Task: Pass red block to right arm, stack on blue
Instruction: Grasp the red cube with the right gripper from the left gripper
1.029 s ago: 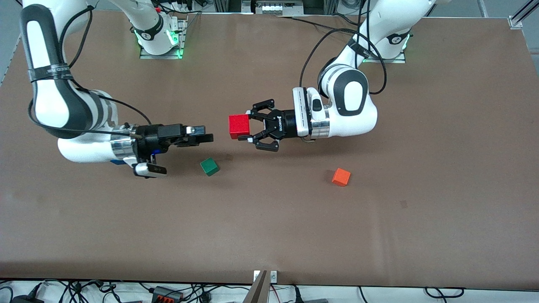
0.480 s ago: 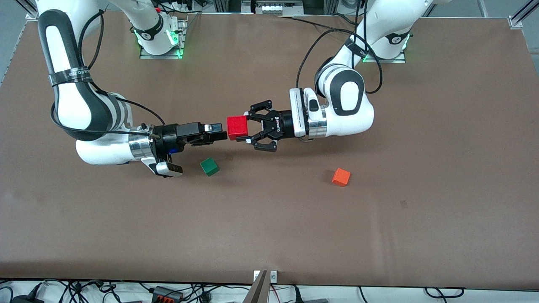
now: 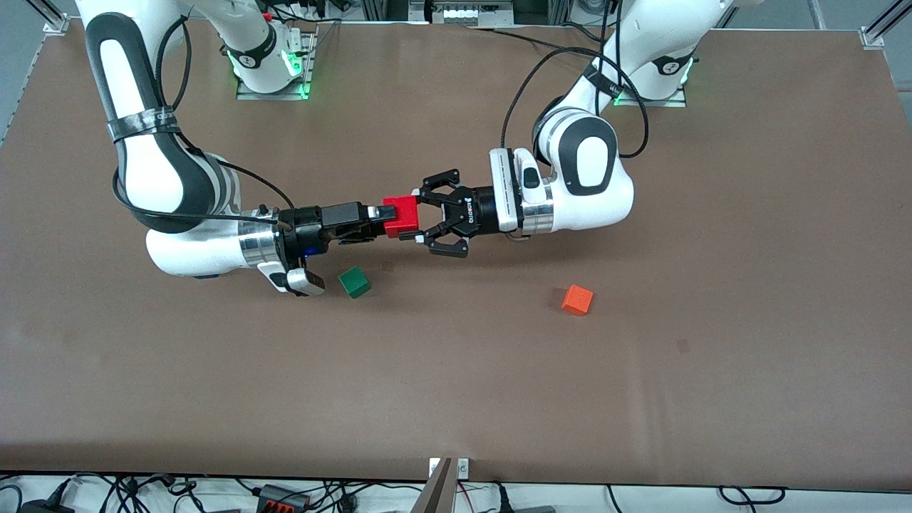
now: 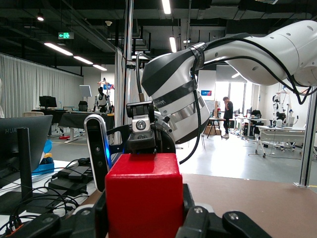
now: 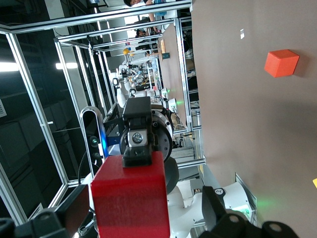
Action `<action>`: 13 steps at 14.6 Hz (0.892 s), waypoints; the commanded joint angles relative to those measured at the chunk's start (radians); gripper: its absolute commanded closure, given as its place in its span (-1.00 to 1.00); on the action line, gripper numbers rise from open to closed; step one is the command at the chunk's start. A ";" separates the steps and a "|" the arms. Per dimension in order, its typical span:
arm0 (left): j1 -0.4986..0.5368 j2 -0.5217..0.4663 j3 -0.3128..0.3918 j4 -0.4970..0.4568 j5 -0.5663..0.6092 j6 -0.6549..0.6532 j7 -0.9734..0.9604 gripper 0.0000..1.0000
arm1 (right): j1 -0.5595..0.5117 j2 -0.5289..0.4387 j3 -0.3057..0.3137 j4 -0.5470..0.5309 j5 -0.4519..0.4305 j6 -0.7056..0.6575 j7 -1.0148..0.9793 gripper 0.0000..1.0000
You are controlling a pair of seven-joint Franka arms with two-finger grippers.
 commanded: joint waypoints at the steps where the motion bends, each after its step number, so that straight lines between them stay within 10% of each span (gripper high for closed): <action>1: -0.012 0.012 0.003 0.025 -0.046 0.025 0.049 0.99 | 0.011 0.009 -0.003 0.021 -0.003 0.010 -0.009 -1.00; 5: -0.011 0.010 0.003 0.033 -0.046 0.027 0.043 0.99 | 0.017 0.009 -0.003 0.021 -0.003 0.027 -0.014 -0.72; 9: -0.008 0.007 0.003 0.033 -0.046 0.027 0.037 0.99 | 0.014 0.008 -0.003 0.021 -0.003 0.016 -0.040 1.00; 13: -0.008 0.007 0.003 0.033 -0.045 0.027 0.039 0.98 | 0.014 0.008 -0.003 0.023 0.000 0.016 -0.025 1.00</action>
